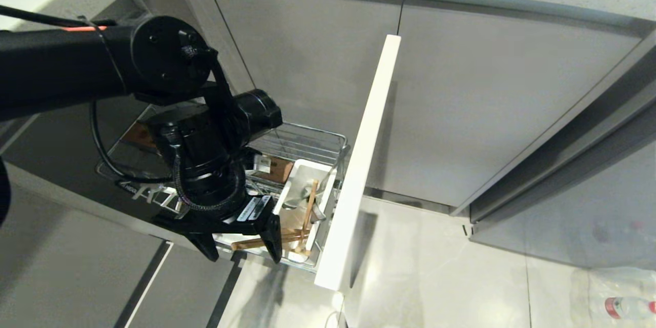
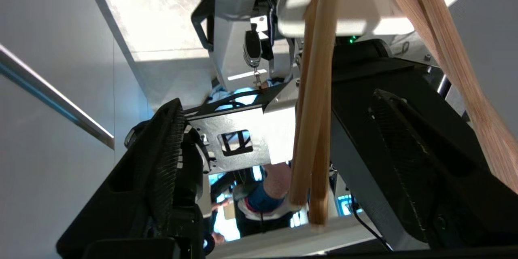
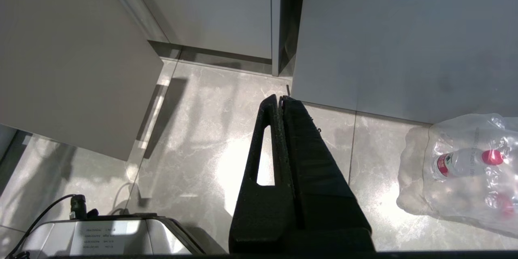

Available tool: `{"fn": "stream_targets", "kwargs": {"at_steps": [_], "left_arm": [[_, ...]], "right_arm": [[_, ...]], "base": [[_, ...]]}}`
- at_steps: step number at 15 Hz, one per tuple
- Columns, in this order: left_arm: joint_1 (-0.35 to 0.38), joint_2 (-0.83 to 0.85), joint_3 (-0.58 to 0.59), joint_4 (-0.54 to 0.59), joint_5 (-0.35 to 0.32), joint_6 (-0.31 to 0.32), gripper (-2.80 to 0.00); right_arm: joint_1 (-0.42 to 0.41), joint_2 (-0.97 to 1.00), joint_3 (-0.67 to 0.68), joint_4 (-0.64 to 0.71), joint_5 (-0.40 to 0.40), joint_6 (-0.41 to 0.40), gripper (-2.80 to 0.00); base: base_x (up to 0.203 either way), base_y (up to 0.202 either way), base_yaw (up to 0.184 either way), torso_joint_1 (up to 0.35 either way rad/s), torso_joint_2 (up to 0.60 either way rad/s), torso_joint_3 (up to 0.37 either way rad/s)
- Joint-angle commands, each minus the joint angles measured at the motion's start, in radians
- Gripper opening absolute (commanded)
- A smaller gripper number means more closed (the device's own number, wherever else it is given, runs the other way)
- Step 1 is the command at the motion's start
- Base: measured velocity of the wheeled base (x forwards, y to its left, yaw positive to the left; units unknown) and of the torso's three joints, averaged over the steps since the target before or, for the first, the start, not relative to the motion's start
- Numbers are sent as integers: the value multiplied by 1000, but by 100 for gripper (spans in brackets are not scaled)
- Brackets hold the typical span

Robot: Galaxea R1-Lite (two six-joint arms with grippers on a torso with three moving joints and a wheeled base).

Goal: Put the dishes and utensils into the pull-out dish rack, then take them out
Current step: Take the chopsticks out of the cupboard

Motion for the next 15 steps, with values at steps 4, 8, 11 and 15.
{"fn": "stream_targets", "kwargs": {"at_steps": [4, 8, 11, 15], "left_arm": [[5, 55, -3, -3, -9, -1, 0], [24, 87, -7, -24, -30, -1, 0], [31, 96, -12, -32, -33, 0, 0], [31, 98, -12, -32, -33, -1, 0]], "right_arm": [[0, 0, 2, 0, 0, 1, -280], [0, 0, 2, 0, 0, 1, -280], [0, 0, 2, 0, 0, 1, -280], [0, 0, 2, 0, 0, 1, -280]], "base": [[0, 0, 0, 0, 0, 0], [0, 0, 0, 0, 0, 0], [0, 0, 0, 0, 0, 0], [0, 0, 0, 0, 0, 0]]}}
